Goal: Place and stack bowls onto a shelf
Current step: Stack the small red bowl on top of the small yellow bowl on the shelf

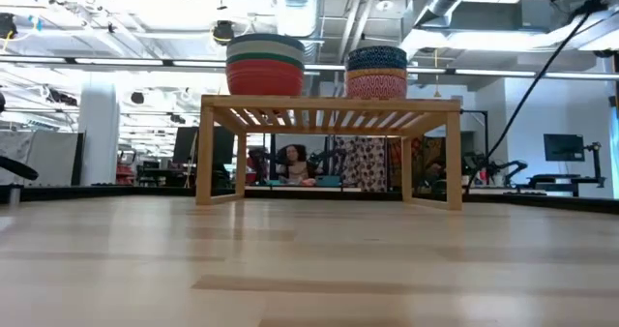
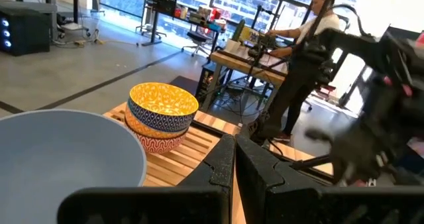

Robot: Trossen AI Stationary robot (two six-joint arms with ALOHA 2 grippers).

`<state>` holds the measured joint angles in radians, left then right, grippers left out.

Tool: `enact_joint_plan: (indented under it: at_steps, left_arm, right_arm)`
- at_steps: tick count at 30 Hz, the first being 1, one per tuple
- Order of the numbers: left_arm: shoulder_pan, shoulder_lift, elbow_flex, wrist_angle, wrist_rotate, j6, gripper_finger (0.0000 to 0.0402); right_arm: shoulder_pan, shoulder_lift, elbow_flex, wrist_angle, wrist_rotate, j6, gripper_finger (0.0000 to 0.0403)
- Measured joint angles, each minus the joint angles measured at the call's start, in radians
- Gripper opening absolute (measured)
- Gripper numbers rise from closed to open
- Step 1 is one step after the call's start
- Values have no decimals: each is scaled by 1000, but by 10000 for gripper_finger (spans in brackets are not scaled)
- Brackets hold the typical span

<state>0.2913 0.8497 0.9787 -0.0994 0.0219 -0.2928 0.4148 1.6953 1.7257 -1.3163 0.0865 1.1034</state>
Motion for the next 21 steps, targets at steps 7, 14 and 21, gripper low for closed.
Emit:
enact_joint_plan:
  at_steps: [7, 14, 21]
  left_arm:
    - [-16, 7, 0, 13, -11, -15, 0]
    - [-147, 79, 0, 102, -173, 18, 0]
    - [-282, 267, 0, 351, -267, 71, 0]
  right_arm:
    - [-34, -270, -224, 16, 41, 2, 42]
    - [-88, -571, -551, 222, 44, -57, 42]
    - [-185, -782, -623, 278, 44, -163, 42]
